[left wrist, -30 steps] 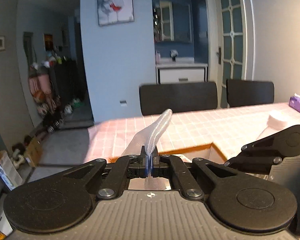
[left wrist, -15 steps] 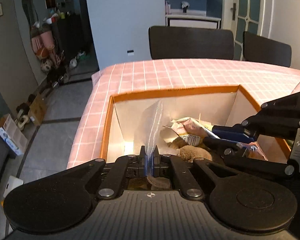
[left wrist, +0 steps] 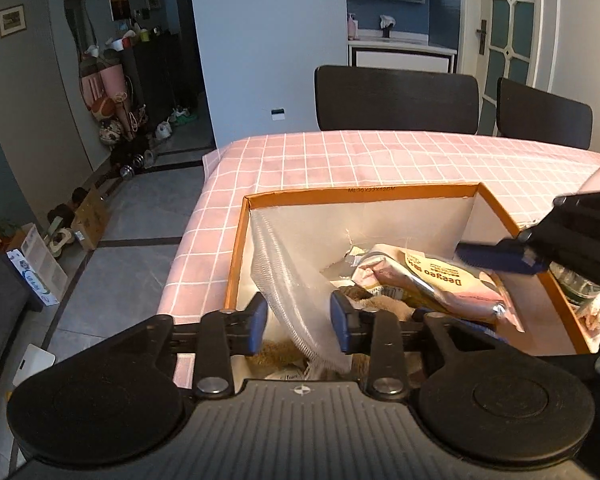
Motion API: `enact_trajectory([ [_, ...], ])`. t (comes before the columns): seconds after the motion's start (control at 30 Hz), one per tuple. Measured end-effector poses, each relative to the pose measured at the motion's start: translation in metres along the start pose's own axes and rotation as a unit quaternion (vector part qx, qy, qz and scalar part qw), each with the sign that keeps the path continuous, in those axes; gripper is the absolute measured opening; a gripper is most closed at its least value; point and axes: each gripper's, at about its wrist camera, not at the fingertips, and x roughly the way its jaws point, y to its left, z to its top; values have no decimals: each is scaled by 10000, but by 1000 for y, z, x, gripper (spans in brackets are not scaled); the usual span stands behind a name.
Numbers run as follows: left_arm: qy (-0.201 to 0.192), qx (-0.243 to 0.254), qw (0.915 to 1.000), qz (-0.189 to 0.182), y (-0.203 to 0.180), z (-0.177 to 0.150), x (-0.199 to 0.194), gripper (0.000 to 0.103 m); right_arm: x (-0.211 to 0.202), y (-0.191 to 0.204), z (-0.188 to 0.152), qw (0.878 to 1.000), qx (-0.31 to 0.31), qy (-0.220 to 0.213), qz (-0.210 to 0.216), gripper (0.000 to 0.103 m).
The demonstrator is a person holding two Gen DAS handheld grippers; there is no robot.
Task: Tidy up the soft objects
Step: 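Open both grippers to release the bag and wrapper into the box, then move both grippers back toward the crocheted item and white pad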
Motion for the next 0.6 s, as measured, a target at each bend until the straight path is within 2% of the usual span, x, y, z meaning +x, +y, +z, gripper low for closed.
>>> enact_trajectory([
  [0.07, -97, 6, 9999, 29, -2, -1, -6, 48, -8, 1, -1, 9999, -26, -80, 76, 47],
  [0.33, -551, 11, 9984, 110, -11, -5, -43, 49, -52, 7, -10, 9984, -108, -549, 30, 51],
  [0.47, -945, 89, 9953, 187, -26, -13, -69, 49, -85, 5, -29, 9961, 32, -878, 37, 54],
  [0.6, -1309, 167, 9912, 64, -47, -24, -91, 49, -116, -3, -54, 9927, 396, -1126, 151, 55],
])
